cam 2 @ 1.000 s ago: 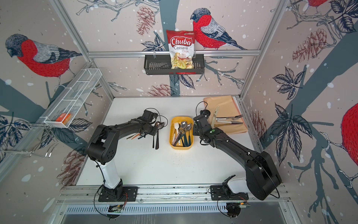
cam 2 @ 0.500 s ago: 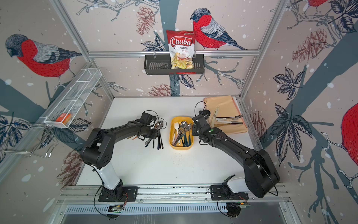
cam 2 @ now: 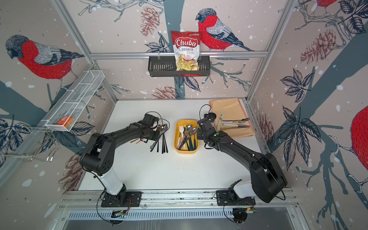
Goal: Put the spoon into the storage box
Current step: Adjust the spoon at the center of the board, then pick up the spoon from the center of the board.
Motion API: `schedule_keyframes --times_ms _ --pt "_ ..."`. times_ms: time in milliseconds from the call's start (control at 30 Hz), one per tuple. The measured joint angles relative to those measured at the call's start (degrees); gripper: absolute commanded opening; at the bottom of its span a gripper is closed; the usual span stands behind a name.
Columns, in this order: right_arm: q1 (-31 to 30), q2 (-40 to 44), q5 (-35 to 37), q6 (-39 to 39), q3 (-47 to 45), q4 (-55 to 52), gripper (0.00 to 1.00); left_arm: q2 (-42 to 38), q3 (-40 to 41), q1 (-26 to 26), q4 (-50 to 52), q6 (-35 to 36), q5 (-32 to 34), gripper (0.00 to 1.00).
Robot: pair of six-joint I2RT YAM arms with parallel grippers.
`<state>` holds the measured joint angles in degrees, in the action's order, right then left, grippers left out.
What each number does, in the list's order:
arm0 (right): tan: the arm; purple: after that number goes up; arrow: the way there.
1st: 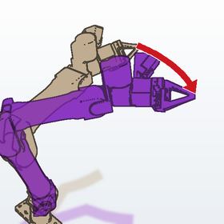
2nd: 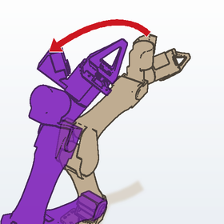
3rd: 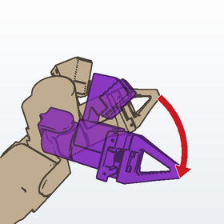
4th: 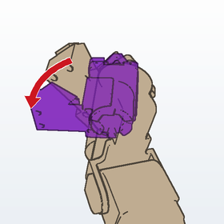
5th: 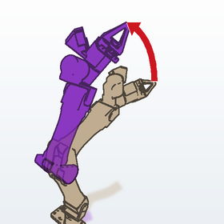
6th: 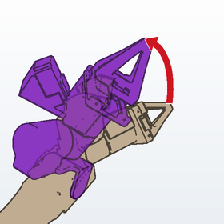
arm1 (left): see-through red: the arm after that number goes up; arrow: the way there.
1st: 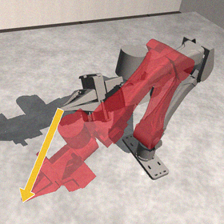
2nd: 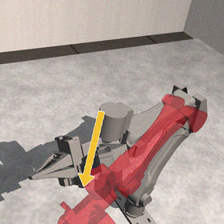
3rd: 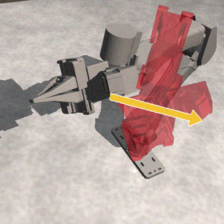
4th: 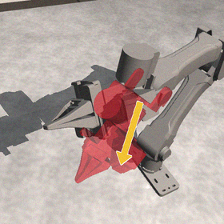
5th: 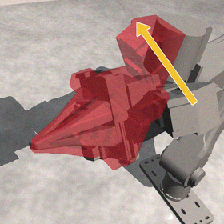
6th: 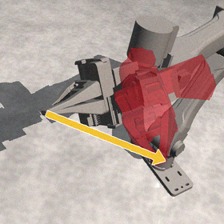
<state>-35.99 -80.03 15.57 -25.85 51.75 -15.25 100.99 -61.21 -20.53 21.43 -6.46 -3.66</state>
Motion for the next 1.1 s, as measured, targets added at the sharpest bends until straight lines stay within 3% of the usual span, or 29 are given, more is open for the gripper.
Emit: schedule_keyframes --times_ms 600,1100 --pt "-0.1 0.0 0.0 0.0 0.0 0.0 0.45 1.0 0.7 0.0 0.5 0.9 2.5 0.32" --pt "-0.1 -0.4 0.0 0.0 0.0 0.2 0.45 2.0 1.3 0.0 -0.3 1.4 2.5 0.2"
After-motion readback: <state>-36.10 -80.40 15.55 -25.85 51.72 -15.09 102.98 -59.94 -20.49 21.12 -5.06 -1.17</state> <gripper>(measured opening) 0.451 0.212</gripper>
